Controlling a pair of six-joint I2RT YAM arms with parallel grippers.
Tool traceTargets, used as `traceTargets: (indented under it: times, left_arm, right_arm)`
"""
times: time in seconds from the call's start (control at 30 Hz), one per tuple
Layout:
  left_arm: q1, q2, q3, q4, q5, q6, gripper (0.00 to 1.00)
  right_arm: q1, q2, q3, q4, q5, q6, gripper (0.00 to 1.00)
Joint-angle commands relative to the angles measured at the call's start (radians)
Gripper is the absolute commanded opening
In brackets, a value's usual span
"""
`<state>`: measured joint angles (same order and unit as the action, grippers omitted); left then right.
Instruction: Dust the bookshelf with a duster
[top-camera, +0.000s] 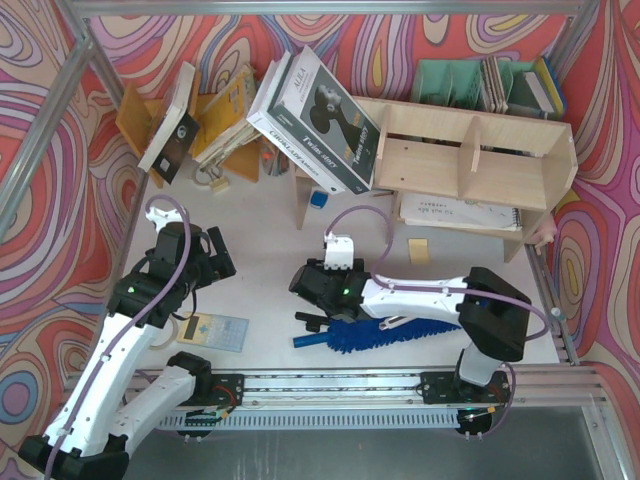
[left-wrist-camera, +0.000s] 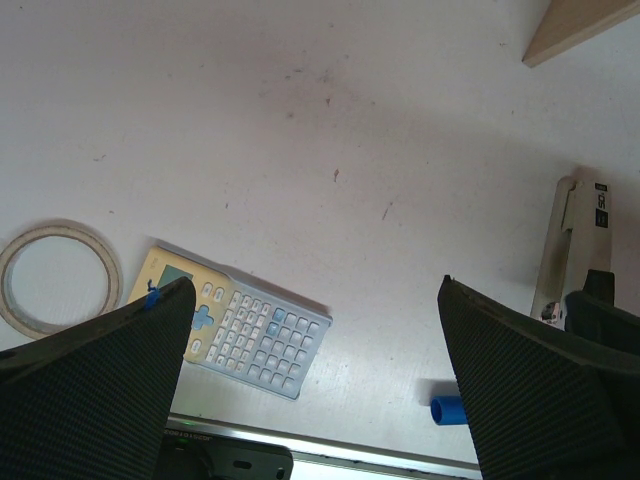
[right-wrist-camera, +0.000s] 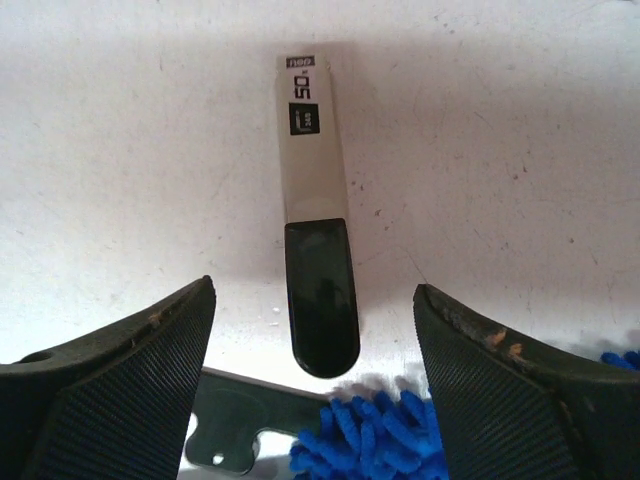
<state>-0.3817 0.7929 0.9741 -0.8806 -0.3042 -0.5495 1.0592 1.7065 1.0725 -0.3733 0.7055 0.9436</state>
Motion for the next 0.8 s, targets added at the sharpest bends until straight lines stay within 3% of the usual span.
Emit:
traceTargets:
  times: [0.0,0.13,0.23,0.3,0.5,0.77]
  left_arm:
    - [-0.003,-0.011,-0.012,-0.014,-0.010,-0.003,0.99]
    - [-0.003,-0.014,-0.012,-0.014,-0.013,-0.003,0.98]
    - [-0.003,-0.019,-0.012,-0.017,-0.016,-0.004,0.98]
    - [-0.002,-0.024,-0.012,-0.015,-0.016,-0.004,0.99]
    - [-0.002,-0.030,-0.011,-0.020,-0.016,-0.006,0.98]
    - [-0.003,-0.046,-0.012,-0.022,-0.017,-0.007,0.99]
  right_arm:
    - [0.017,-0.099,0.052,-0.166,0.070,0.190,0.73]
    - [0.060,-0.126,0.095,-0.509,0.128,0.588,0.73]
    - [0.087,-0.117,0.116,-0.833,0.105,0.931,0.73]
    - [0.097,-0.111,0.122,-0.950,0.082,1.087,0.73]
    - [0.102,-0.137,0.059,-1.042,0.011,1.320,0.69]
    - [0.097,-0.194,-0.023,-1.044,-0.004,1.423,0.65]
